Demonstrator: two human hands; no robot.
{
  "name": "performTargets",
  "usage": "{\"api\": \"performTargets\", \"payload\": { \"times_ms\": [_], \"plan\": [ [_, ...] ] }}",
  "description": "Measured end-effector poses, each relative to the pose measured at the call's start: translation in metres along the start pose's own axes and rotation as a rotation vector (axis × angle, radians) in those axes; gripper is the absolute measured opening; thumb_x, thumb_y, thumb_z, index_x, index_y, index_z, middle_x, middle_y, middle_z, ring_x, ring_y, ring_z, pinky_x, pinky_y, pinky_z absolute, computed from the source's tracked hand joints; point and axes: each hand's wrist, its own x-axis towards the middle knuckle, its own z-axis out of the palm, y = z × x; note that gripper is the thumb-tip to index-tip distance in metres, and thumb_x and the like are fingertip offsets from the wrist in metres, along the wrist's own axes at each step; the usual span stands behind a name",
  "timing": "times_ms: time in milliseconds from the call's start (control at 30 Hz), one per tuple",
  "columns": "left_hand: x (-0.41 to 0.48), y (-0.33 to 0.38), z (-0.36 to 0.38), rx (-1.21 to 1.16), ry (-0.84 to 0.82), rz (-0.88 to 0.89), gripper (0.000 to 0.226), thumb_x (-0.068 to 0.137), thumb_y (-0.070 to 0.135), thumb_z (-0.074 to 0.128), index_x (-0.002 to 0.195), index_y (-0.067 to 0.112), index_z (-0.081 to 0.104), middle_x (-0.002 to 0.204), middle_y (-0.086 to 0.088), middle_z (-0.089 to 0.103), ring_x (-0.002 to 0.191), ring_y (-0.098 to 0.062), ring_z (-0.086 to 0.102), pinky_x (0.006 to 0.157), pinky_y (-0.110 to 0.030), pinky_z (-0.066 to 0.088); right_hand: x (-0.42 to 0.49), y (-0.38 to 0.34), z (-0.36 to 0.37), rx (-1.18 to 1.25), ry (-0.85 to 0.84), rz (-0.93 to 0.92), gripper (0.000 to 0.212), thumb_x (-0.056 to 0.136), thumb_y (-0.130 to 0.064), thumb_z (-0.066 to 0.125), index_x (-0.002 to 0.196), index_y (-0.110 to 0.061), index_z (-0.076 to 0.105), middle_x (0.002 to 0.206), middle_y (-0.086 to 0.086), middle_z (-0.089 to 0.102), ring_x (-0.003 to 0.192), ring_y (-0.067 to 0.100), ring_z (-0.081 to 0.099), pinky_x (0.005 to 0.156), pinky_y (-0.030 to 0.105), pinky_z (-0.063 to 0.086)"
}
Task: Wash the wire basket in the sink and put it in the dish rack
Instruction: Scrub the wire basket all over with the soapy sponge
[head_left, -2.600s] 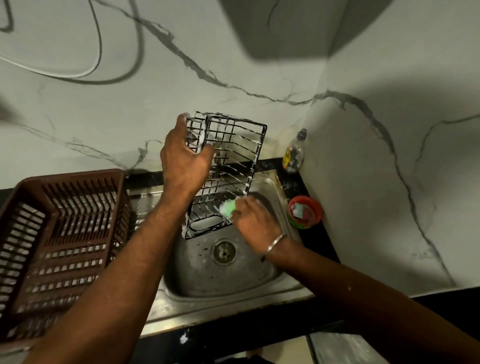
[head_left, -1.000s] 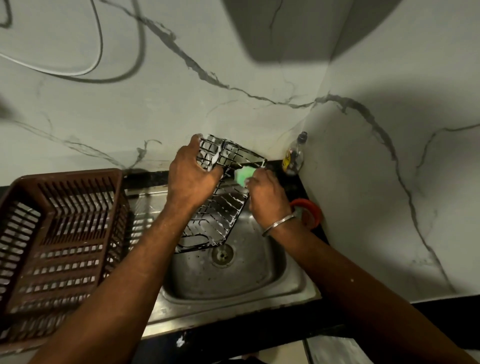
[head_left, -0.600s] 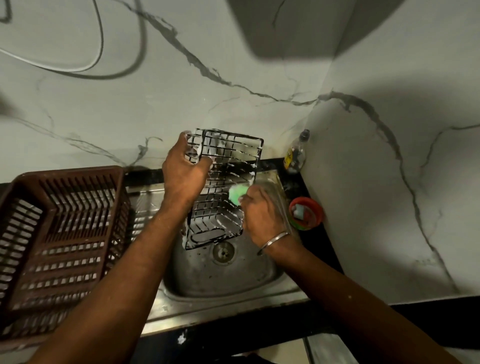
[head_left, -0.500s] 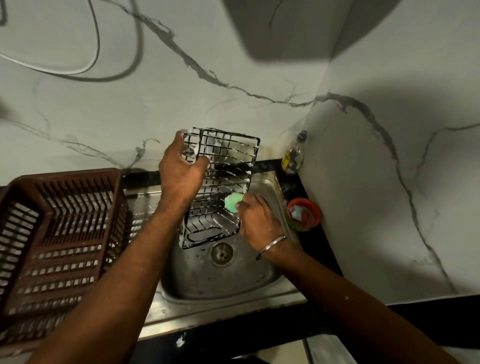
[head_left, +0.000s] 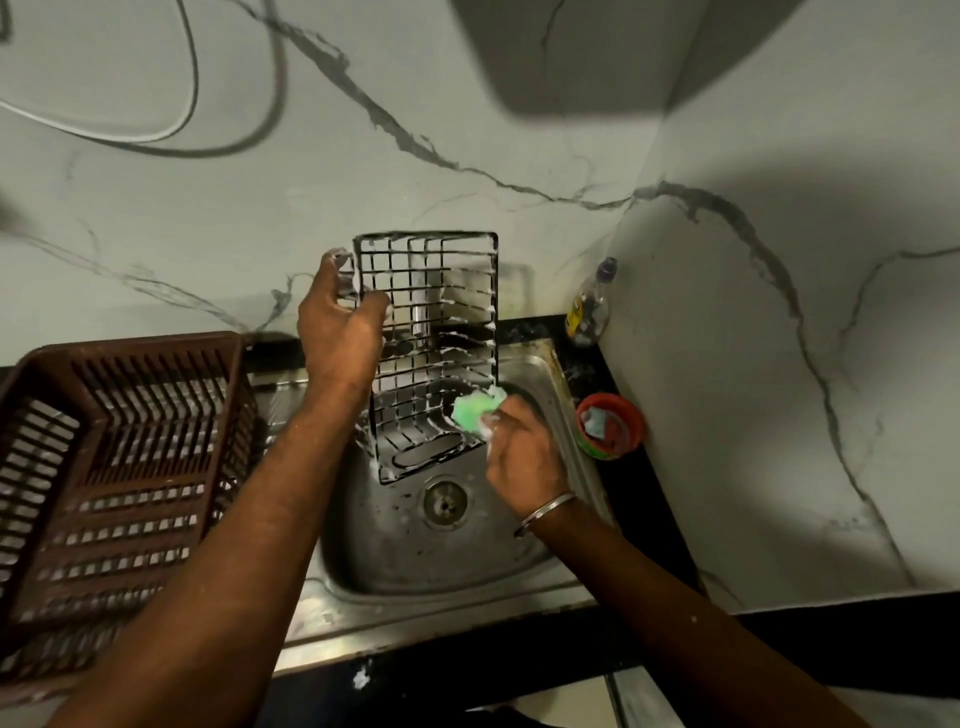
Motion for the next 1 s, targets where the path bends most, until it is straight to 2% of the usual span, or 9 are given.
{"api": "performTargets", "payload": {
  "times_ms": [100, 200, 267, 433, 533, 667, 767, 867, 1000],
  "plan": [
    [0.002, 0.002, -0.003, -0.037, 0.016, -0.029, 0.071, 0.084, 0.024, 0.065, 0.154, 0.030, 0.052, 0.132, 0.008, 0.062, 0.108, -0.013, 0.066, 0.093, -0.037, 0.058, -0.004, 0.004, 0.002, 0.052, 0.070, 0.007, 0.036, 0.095, -0.016, 0.042, 0.106, -0.005, 0.075, 0.113, 0.009, 0.060, 0.100, 0.023, 0.062, 0.089, 0.034, 0.056],
    [0.001, 0.001, 0.000, -0.037, -0.020, -0.028, 0.068, 0.090, 0.016, 0.065, 0.156, 0.026, 0.050, 0.124, 0.021, 0.056, 0.101, 0.004, 0.063, 0.093, -0.032, 0.056, 0.005, -0.007, -0.010, 0.125, 0.174, 0.064, 0.026, 0.099, -0.007, 0.050, 0.108, -0.005, 0.075, 0.113, 0.006, 0.060, 0.098, 0.009, 0.054, 0.090, 0.006, 0.043],
    [-0.003, 0.001, 0.001, -0.039, -0.029, -0.033, 0.070, 0.091, 0.019, 0.064, 0.158, 0.027, 0.047, 0.124, 0.021, 0.056, 0.103, 0.004, 0.062, 0.095, -0.034, 0.056, 0.022, -0.015, -0.022, 0.145, 0.249, 0.088, 0.025, 0.100, -0.005, 0.051, 0.109, -0.003, 0.074, 0.111, 0.004, 0.058, 0.096, 0.004, 0.047, 0.081, 0.002, 0.040],
    [0.003, 0.004, -0.005, -0.070, 0.004, -0.034, 0.083, 0.075, 0.042, 0.062, 0.156, 0.035, 0.048, 0.145, -0.017, 0.059, 0.129, -0.044, 0.061, 0.108, -0.063, 0.051, 0.050, -0.020, -0.035, 0.184, 0.355, 0.028, 0.028, 0.097, -0.006, 0.048, 0.106, 0.003, 0.073, 0.108, 0.015, 0.060, 0.095, 0.006, 0.047, 0.085, -0.006, 0.029],
    [0.009, 0.002, -0.010, -0.085, 0.033, -0.038, 0.081, 0.066, 0.049, 0.062, 0.147, 0.041, 0.056, 0.140, -0.017, 0.061, 0.128, -0.045, 0.060, 0.108, -0.068, 0.049, 0.042, -0.022, -0.033, 0.170, 0.344, -0.023, 0.025, 0.095, -0.004, 0.051, 0.107, 0.002, 0.071, 0.118, 0.017, 0.059, 0.101, 0.007, 0.047, 0.091, -0.005, 0.028],
    [0.004, -0.002, -0.016, -0.116, 0.018, -0.080, 0.078, 0.068, 0.046, 0.065, 0.146, 0.039, 0.057, 0.142, -0.018, 0.060, 0.127, -0.041, 0.061, 0.109, -0.069, 0.047, 0.028, -0.017, -0.029, 0.345, 0.376, 0.144, 0.029, 0.093, 0.007, 0.053, 0.117, -0.001, 0.067, 0.116, 0.012, 0.064, 0.104, 0.006, 0.053, 0.090, 0.022, 0.051],
    [-0.006, -0.006, -0.015, -0.056, -0.034, -0.091, 0.078, 0.077, 0.041, 0.066, 0.154, 0.033, 0.052, 0.147, -0.014, 0.059, 0.137, -0.045, 0.054, 0.111, -0.068, 0.046, 0.047, -0.026, -0.036, 0.457, 0.451, 0.341, 0.029, 0.097, 0.006, 0.056, 0.123, -0.002, 0.065, 0.118, 0.008, 0.065, 0.095, 0.003, 0.057, 0.084, 0.007, 0.047],
    [-0.023, 0.000, -0.007, -0.020, -0.093, -0.077, 0.069, 0.090, 0.026, 0.065, 0.157, 0.027, 0.048, 0.138, 0.002, 0.060, 0.128, -0.030, 0.061, 0.109, -0.058, 0.053, 0.078, -0.034, -0.048, 0.451, 0.515, 0.342, 0.028, 0.095, 0.005, 0.058, 0.121, -0.002, 0.066, 0.118, 0.009, 0.066, 0.105, 0.016, 0.063, 0.089, 0.011, 0.050],
    [-0.030, -0.001, 0.001, -0.030, -0.130, -0.078, 0.076, 0.086, 0.029, 0.064, 0.159, 0.024, 0.046, 0.143, -0.003, 0.062, 0.129, -0.033, 0.062, 0.109, -0.055, 0.053, 0.113, -0.036, -0.078, 0.396, 0.725, 0.392, 0.023, 0.096, 0.003, 0.052, 0.113, 0.002, 0.068, 0.117, 0.009, 0.066, 0.105, 0.008, 0.052, 0.086, -0.008, 0.028]
  ]
}}
